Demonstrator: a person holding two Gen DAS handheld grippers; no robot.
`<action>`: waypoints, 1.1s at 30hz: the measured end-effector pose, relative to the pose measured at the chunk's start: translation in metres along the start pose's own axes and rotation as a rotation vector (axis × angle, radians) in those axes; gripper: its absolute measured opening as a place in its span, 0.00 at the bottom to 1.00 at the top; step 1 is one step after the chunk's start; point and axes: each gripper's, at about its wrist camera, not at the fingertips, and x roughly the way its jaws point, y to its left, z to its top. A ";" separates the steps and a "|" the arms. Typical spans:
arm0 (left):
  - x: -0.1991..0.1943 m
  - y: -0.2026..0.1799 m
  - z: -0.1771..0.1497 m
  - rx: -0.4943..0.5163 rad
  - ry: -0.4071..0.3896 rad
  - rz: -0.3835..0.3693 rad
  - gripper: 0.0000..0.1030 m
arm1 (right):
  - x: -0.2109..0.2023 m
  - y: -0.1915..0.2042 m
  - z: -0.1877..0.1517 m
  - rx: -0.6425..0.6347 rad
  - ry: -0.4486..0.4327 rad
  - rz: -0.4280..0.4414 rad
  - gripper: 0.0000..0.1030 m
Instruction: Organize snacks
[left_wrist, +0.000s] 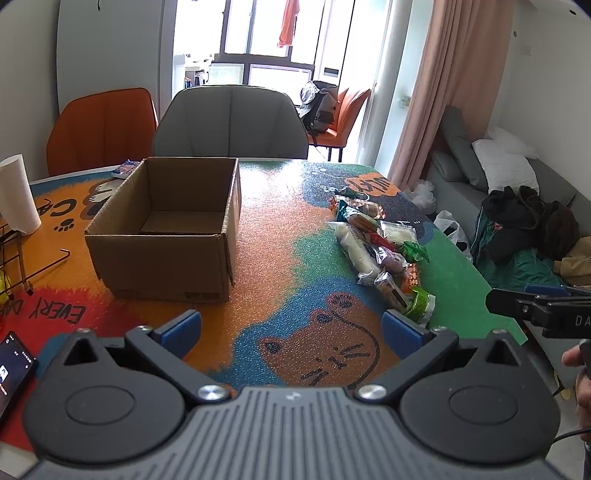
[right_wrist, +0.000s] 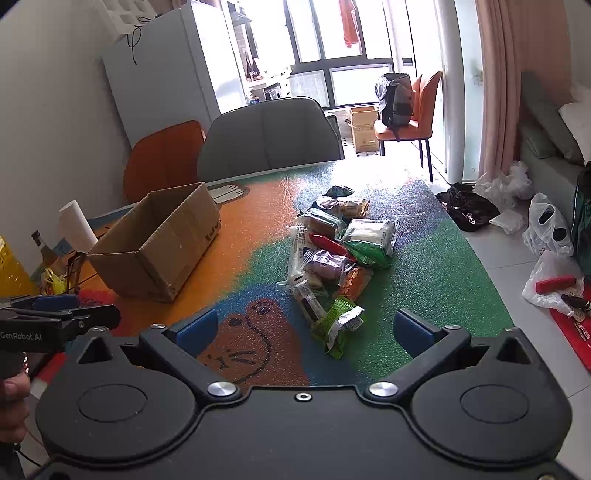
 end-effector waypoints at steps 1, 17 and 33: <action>0.000 0.001 0.000 -0.001 0.001 -0.001 1.00 | 0.001 0.000 0.000 0.001 0.005 -0.002 1.00; 0.002 -0.002 0.001 0.010 0.004 -0.015 1.00 | 0.001 0.002 0.003 -0.012 0.001 0.002 1.00; 0.036 -0.007 0.006 -0.048 0.003 -0.072 1.00 | 0.022 -0.021 0.002 0.022 0.014 0.003 1.00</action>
